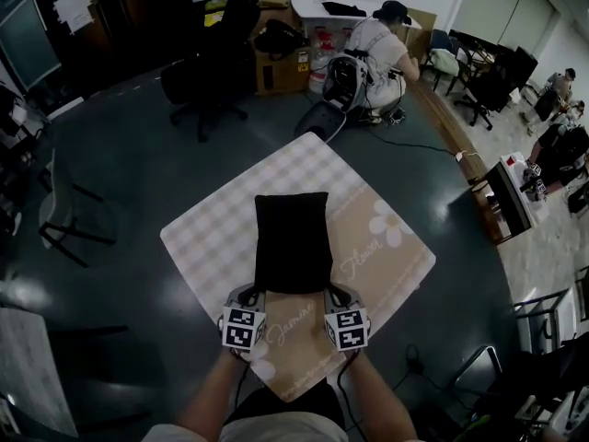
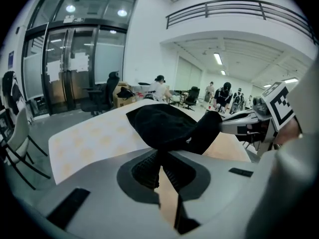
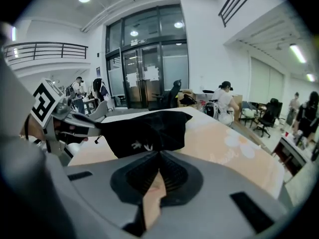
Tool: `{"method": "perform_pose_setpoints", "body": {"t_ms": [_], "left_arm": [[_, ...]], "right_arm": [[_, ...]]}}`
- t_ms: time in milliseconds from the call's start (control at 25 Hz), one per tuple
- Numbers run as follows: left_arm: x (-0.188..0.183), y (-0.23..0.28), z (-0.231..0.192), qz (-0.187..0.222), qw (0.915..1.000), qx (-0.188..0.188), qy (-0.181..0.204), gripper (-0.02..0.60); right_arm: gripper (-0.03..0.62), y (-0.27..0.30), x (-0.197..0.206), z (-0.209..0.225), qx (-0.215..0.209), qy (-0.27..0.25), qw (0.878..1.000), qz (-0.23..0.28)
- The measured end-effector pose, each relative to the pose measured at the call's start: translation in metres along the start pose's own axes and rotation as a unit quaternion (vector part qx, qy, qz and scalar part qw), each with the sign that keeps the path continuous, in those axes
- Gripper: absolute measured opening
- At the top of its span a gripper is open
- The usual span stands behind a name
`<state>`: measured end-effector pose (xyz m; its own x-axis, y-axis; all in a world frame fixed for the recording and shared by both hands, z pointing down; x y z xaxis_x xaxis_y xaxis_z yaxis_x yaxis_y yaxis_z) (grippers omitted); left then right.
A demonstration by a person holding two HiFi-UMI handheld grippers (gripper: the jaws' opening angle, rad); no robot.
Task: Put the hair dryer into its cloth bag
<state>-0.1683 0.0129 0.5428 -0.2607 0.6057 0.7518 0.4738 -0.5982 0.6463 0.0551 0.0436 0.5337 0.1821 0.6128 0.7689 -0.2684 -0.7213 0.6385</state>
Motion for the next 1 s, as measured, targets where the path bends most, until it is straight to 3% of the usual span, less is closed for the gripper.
{"method": "perform_pose_setpoints", "body": {"t_ms": [400,520,720,840,1000], "left_arm": [[0.028,0.007,0.006,-0.013,0.9998,-0.007,-0.011,0.023],[0.028,-0.002,0.014,-0.01,0.9999,-0.001,-0.003,0.023],[0.045,-0.035,0.02,-0.002,0.9999,-0.011,-0.009,0.039],[0.059,-0.067,0.022,0.005,0.9997,-0.016,-0.02,0.039],[0.061,-0.114,0.033,0.045,0.9985,-0.017,-0.025,0.029]], "right_arm": [[0.023,0.002,0.028,0.001,0.013,0.018,0.999,-0.031],[0.085,-0.009,0.024,-0.002,0.024,0.029,0.999,-0.022],[0.124,-0.039,0.032,-0.023,0.043,0.043,0.998,-0.01],[0.123,-0.068,0.038,-0.045,0.058,0.055,0.997,0.007],[0.089,-0.109,0.034,-0.075,0.066,0.067,0.995,0.043]]}}
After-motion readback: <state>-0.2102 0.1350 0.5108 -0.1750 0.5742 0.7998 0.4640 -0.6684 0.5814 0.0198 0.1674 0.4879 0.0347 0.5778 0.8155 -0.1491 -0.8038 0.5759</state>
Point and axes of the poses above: the fingertips, and each gripper's own axes: y forward along the fingers, z to its right, x out of its underside, the point moved 7 cm from there along -y, backward along the fingers, and after that the axes turned 2 degrees about -z, right-handed, at the moved point
